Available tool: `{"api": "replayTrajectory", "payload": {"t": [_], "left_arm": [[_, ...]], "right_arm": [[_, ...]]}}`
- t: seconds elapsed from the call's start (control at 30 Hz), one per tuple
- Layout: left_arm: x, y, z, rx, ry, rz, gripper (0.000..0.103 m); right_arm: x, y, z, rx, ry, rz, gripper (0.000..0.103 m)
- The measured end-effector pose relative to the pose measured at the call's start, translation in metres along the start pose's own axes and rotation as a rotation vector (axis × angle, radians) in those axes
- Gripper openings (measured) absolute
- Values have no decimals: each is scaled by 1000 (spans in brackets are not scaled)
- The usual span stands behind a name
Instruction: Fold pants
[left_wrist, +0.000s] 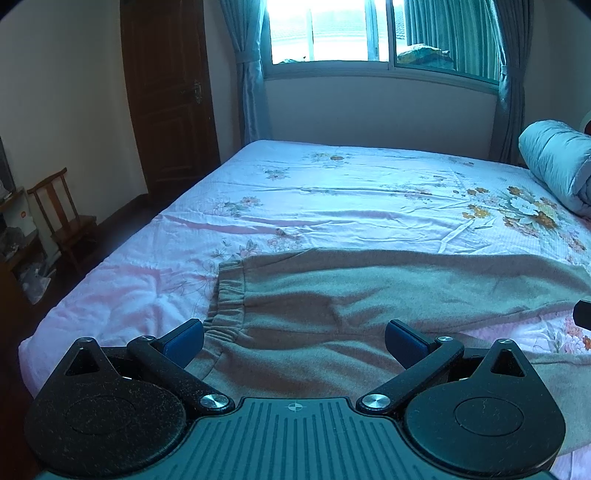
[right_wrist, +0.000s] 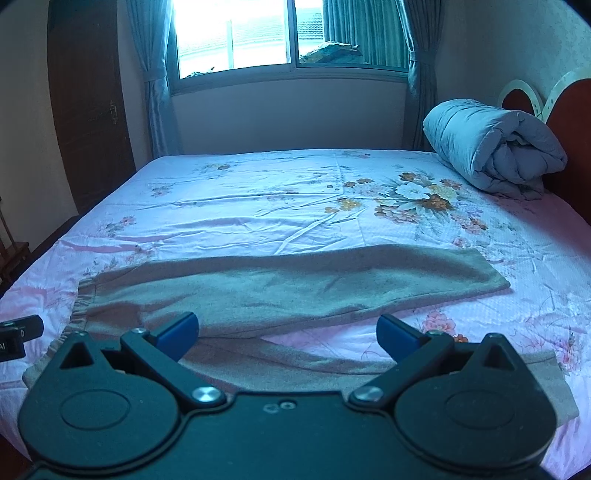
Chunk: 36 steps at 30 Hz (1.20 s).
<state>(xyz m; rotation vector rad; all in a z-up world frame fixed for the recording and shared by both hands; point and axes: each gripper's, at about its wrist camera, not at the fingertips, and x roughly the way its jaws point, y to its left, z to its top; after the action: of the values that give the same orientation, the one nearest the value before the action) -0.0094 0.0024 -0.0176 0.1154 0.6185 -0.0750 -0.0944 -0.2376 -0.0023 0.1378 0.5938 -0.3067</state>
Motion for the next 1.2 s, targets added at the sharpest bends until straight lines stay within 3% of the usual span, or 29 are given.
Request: {"api": "replayTrajectory", "payload": {"t": [0.6, 1.2], "left_arm": [[-23, 13, -21, 19, -9, -1, 103], [-20, 18, -12, 39, -20, 6, 103]], "right_arm": [[-25, 12, -19, -38, -6, 13, 97], [-27, 13, -17, -58, -23, 27, 97]]}}
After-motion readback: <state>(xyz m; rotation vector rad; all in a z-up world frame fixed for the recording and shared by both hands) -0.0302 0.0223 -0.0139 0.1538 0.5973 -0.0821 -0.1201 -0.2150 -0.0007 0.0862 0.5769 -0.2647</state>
